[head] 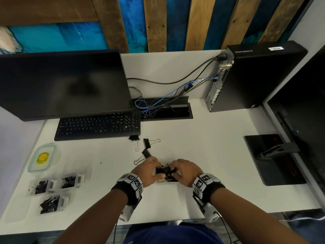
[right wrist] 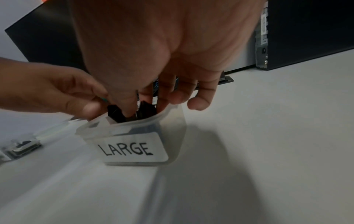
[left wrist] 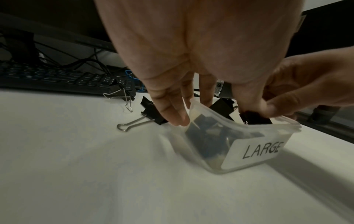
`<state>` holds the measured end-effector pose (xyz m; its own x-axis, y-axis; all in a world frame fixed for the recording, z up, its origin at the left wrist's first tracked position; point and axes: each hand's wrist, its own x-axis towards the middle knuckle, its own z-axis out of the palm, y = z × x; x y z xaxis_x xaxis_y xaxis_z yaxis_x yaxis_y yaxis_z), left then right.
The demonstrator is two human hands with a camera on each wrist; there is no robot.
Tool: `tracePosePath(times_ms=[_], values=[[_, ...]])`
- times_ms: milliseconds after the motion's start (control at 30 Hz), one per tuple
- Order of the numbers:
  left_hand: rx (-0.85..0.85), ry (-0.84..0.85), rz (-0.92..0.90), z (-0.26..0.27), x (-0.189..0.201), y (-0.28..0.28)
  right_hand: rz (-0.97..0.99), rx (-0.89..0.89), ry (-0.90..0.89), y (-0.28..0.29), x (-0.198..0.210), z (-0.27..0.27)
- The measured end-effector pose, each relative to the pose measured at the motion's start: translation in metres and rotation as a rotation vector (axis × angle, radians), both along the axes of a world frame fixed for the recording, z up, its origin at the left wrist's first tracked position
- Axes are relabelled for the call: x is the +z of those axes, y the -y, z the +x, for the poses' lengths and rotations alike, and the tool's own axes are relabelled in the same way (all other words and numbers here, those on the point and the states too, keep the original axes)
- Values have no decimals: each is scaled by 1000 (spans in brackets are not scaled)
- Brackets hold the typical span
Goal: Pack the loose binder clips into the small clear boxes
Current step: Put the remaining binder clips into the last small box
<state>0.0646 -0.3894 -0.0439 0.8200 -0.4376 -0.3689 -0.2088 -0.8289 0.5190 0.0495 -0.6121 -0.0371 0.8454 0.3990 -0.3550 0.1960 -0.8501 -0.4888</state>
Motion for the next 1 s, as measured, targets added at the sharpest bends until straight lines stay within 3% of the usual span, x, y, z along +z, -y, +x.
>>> tracePosePath(times_ms=[133,267,367,433,633,800,1000], values=[[27,58,-23,0,4,5,-95,12,0,-1,1,1],[-2,145,-48,1,5,4,7,-44,61,0,0,-1],[-4,122,-42,2,7,4,91,-82,37,1,1,-4],[-39,74,-30,2,7,5,41,-32,7,3,3,-4],[-138,8,115,1,7,8,-86,2,-46,7,-1,-1],[-168,-7,145,5,11,8,-62,-11,-122,8,-4,5],[-325,46,304,5,19,1,-89,17,-140,6,5,9]])
